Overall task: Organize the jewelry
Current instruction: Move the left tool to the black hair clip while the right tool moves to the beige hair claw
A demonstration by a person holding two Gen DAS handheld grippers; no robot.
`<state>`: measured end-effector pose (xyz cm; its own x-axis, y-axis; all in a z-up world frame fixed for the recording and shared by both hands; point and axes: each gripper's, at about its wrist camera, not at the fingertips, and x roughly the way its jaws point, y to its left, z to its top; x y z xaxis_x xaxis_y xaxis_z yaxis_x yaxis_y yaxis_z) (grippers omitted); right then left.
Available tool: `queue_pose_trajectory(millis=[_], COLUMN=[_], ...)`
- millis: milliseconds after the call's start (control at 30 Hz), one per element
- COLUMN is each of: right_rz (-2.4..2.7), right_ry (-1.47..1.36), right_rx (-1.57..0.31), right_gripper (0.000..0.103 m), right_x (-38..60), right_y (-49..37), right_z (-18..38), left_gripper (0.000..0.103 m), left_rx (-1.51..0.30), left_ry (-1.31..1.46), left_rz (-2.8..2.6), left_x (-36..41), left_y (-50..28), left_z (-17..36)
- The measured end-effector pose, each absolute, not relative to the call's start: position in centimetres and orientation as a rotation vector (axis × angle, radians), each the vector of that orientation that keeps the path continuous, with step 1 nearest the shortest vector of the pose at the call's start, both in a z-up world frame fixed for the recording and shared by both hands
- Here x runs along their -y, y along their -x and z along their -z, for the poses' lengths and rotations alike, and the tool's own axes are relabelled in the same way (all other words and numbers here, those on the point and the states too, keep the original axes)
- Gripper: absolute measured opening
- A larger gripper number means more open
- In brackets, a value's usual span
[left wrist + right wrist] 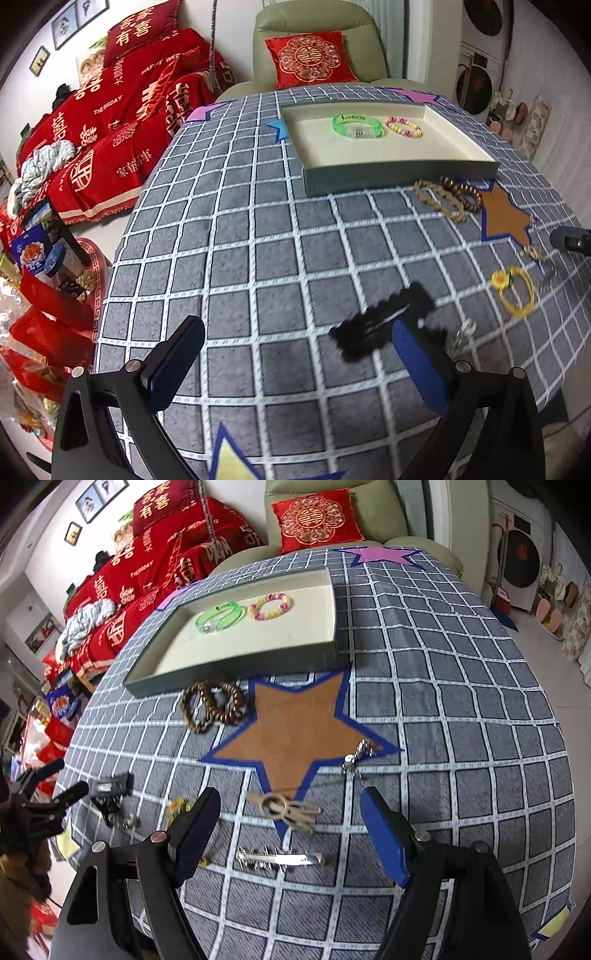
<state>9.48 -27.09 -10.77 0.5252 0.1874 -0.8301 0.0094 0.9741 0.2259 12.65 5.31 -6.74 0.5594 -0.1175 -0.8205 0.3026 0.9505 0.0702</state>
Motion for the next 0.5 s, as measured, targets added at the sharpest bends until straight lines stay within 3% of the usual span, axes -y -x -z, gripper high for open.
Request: queue_pose_trajectory(millis=[500], right_rz=[-0.174], right_ry=[-0.055], right_rx=[-1.056], right_gripper=[0.08], right_x=[25.5], right_y=[-9.2], right_z=[12.3], left_gripper=[0.099], left_rx=[-0.95], left_ry=[-0.351], left_rz=[0.415], left_x=[-4.0], left_y=[-13.1], left_z=[8.8])
